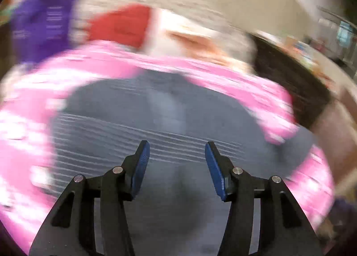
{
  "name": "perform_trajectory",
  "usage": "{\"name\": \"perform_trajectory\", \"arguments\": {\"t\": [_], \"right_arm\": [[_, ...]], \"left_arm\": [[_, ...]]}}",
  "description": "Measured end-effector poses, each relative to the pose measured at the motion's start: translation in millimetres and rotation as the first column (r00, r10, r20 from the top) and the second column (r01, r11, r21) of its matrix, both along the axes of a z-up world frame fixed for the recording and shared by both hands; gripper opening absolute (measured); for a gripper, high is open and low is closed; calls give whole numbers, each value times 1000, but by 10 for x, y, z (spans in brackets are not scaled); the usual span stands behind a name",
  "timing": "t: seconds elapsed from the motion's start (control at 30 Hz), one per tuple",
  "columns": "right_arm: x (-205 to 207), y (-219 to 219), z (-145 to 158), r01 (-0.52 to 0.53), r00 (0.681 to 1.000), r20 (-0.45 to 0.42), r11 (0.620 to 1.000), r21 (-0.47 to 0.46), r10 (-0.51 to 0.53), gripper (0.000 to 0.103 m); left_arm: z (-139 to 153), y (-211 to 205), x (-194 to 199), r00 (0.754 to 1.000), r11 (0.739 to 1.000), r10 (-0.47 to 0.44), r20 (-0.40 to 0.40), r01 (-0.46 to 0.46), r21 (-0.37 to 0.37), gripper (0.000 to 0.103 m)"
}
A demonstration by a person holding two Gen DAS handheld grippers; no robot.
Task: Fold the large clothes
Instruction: 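Fold the held sleeve across the coat front with the left gripper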
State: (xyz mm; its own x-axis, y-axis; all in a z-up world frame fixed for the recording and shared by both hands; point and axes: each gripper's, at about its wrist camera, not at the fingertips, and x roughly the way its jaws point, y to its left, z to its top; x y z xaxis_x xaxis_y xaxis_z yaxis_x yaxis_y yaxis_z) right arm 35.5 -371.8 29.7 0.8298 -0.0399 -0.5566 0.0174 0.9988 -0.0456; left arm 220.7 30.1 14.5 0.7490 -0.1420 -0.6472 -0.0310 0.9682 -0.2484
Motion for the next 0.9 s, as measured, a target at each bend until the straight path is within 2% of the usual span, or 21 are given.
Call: {"name": "perform_trajectory", "arguments": {"t": [0.03,0.07,0.1,0.13,0.17,0.23,0.27,0.3,0.37,0.4,0.43,0.47,0.5,0.57,0.67,0.73,0.77,0.83,0.9], "right_arm": [[107,123,81,-47,998,34,999,15,47,90],[243,291,146,-115,991,65,993,25,113,85],[397,466,167,-194,979,72,980,41,190,66],[535,624,153,-253,966,58,965,60,250,42],[716,788,106,-306,952,19,947,96,305,34],[1119,1119,-51,-361,923,-64,911,199,380,28],[1259,1245,-127,-371,913,-88,901,224,398,26],[1406,1347,-212,-363,912,-110,904,226,394,26],[1717,1476,-469,-328,913,-183,924,197,364,26],[1853,1491,-622,-293,919,-226,943,157,324,22],[2002,1474,-835,-265,912,-291,956,123,291,18],[2052,1439,-931,-272,905,-300,953,136,302,18],[2033,1432,-927,-290,913,-259,948,131,315,18],[2001,1457,-879,-302,912,-257,947,109,320,19],[1826,1332,-613,-323,919,-185,934,154,348,19],[1674,1114,-361,-312,938,-101,933,180,333,23],[1615,965,-263,-293,948,-76,940,175,309,26],[1544,484,-104,-213,974,-48,966,147,222,44],[1543,-92,-27,-89,995,-36,988,128,95,47]], "left_arm": [[-60,254,40,996,996,91,-24,-91,27,44],[-150,521,98,979,981,192,-65,-189,46,24],[-233,655,151,965,971,239,-110,-233,58,15],[-342,754,212,951,964,266,-161,-257,74,10],[-476,789,287,942,965,262,-208,-248,89,10],[-654,723,341,936,964,254,-244,-225,139,10],[-724,675,334,936,960,256,-242,-217,176,10],[-769,591,307,942,950,263,-207,-215,227,10],[-819,483,263,951,934,270,-151,-221,281,10],[-852,440,216,956,926,271,-113,-227,301,11],[-873,437,207,956,926,272,-109,-229,300,11],[-873,465,196,955,926,276,-105,-235,294,11],[-881,481,202,954,928,279,-110,-239,286,11],[-891,498,213,952,927,286,-110,-246,284,10],[-902,493,259,951,921,290,-109,-246,303,10],[-912,524,327,951,921,289,-110,-245,302,10],[-888,533,321,952,925,286,-109,-244,292,10],[-794,582,273,951,944,271,-147,-233,233,10],[-601,670,94,951,959,268,-154,-248,138,10]]}}
